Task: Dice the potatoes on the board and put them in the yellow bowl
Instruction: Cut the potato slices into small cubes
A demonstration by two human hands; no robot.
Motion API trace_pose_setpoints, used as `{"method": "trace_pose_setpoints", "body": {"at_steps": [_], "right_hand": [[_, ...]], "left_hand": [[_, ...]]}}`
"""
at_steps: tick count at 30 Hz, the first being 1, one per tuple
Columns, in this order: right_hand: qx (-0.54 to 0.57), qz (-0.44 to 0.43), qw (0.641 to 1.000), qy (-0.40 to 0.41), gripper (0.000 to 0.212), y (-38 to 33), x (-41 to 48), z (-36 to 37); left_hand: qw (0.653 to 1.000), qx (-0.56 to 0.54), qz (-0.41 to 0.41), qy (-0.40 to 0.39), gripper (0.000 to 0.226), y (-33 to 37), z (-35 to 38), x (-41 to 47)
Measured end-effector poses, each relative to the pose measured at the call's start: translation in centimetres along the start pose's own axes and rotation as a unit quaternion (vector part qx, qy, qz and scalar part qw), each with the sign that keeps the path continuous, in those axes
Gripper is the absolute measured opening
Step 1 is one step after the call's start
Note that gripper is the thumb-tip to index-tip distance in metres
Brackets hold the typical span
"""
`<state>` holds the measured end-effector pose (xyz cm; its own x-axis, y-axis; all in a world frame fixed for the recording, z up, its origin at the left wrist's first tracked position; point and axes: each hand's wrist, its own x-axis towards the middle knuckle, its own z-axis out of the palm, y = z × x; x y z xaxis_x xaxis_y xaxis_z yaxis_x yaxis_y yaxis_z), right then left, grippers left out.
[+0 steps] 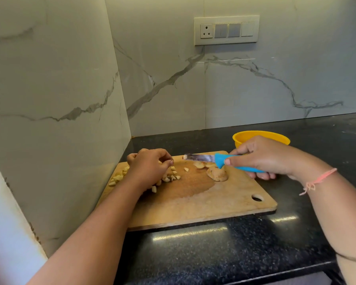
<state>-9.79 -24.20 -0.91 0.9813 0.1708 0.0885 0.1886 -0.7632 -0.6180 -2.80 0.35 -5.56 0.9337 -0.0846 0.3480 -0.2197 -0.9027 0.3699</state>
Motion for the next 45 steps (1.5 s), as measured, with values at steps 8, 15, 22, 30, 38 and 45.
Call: {"method": "trace_pose_setpoints", "body": {"at_steps": [8, 15, 22, 30, 38, 45], "right_hand": [[0.033, -0.056, 0.997, -0.044, 0.029, 0.9, 3.0, -0.5], [0.094, -0.077, 0.989, -0.082, 0.041, 2.6, 3.9, -0.6], [0.127, -0.07, 0.988, -0.048, 0.034, 4.4, 3.8, -1.4], [0.118, -0.091, 0.987, 0.066, 0.024, 4.3, 4.1, 0.1], [0.116, -0.103, 0.982, 0.111, 0.023, 4.0, 4.0, 0.9], [0.116, -0.117, 0.979, 0.119, 0.023, 3.7, 3.9, 1.3]], "left_hand": [[0.991, -0.121, 0.036, 0.041, 0.018, 1.6, 0.0, -0.3], [0.991, -0.128, 0.04, 0.003, 0.009, -0.1, -0.2, 0.7], [0.996, -0.081, 0.036, -0.008, 0.011, -0.3, 0.0, 0.8], [0.955, 0.189, 0.203, -0.106, 0.037, 4.0, 2.9, 0.2], [0.943, 0.3, 0.139, -0.048, 0.032, 1.9, 1.2, -0.1], [0.973, 0.207, 0.098, -0.035, 0.038, 2.9, 0.7, -0.7]]}}
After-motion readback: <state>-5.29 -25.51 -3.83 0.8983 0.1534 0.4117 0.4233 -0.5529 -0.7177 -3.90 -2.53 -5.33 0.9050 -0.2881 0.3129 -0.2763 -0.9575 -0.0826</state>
